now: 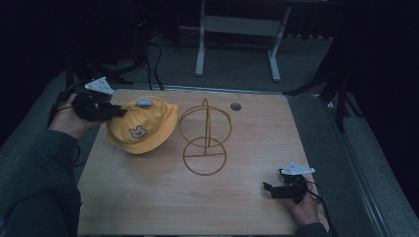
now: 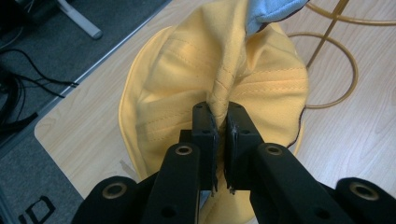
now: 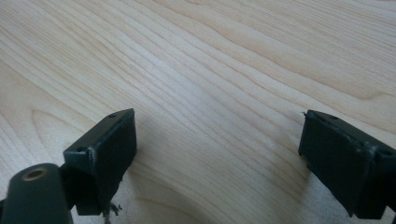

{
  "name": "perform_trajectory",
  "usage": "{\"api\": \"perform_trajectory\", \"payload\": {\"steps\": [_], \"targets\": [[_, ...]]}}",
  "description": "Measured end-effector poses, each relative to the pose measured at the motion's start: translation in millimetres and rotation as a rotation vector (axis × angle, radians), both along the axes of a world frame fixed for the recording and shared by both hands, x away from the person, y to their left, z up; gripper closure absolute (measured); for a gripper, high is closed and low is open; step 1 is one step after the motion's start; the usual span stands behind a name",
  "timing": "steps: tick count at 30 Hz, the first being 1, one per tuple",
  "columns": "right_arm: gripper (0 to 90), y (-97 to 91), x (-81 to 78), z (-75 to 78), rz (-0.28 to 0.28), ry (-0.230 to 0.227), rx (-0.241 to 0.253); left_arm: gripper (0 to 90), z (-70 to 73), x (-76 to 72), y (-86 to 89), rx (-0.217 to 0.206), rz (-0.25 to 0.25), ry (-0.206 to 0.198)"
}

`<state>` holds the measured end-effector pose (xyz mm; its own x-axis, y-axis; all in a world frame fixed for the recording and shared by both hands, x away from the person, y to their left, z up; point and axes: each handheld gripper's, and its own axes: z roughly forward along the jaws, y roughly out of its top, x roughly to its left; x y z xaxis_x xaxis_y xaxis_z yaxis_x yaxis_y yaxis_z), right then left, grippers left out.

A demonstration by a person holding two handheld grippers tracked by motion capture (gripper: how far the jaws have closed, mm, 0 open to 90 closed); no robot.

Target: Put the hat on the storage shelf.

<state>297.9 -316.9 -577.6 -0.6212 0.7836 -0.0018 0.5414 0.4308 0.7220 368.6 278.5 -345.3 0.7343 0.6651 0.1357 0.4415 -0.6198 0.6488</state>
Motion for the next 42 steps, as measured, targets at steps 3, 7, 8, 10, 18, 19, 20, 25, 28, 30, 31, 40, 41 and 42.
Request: {"api": "perform_trajectory", "payload": {"steps": [3,7,8,10,18,19,20,25,28,30,31,40,41,42], "targets": [[11.2,0.0,0.0,0.0,0.000,0.000,0.000,84.2,2.2,-0.6,1.2,-0.006,0.000,-0.005],[11.1,0.0,0.0,0.0,0.000,0.000,0.000,84.2,4.5,-1.5,2.9,-0.015,0.001,-0.011],[11.2,0.0,0.0,0.0,0.000,0.000,0.000,84.2,4.8,-1.8,3.4,-0.018,0.003,-0.014],[11.2,0.0,0.0,0.0,0.000,0.000,0.000,84.3,5.7,-2.5,4.5,-0.026,0.006,-0.017],[11.2,0.1,0.0,0.0,-0.001,0.000,0.001,84.2,8.1,-4.8,8.7,-0.043,0.009,-0.024],[11.2,0.1,0.0,0.0,-0.001,0.000,0.001,84.2,8.2,-5.0,9.2,-0.047,0.009,-0.027],[11.2,0.1,0.0,0.0,-0.001,0.000,0.001,84.2,8.4,-5.3,9.5,-0.050,0.010,-0.025],[11.2,0.1,0.0,0.0,-0.001,0.000,0.001,84.2,9.5,-6.0,10.6,-0.058,0.008,-0.029],[11.2,0.1,0.0,0.0,0.000,0.000,0.000,84.2,9.8,-6.5,10.5,-0.060,0.003,-0.031],[11.2,0.0,0.0,0.0,0.000,0.000,0.000,84.2,10.2,-6.7,10.7,-0.065,-0.001,-0.032],[11.2,0.0,0.0,0.0,0.000,0.000,0.000,84.2,10.4,-6.8,10.8,-0.066,-0.002,-0.033],[11.2,0.1,0.0,0.0,-0.001,0.000,0.001,84.2,14.3,-8.5,10.6,-0.086,-0.014,-0.042],[11.2,0.1,-0.1,0.0,-0.001,0.000,0.001,84.2,14.8,-8.7,10.4,-0.089,-0.014,-0.044],[11.2,0.1,0.0,0.0,-0.001,0.000,0.001,84.2,15.5,-8.8,10.1,-0.090,-0.015,-0.045]]}}
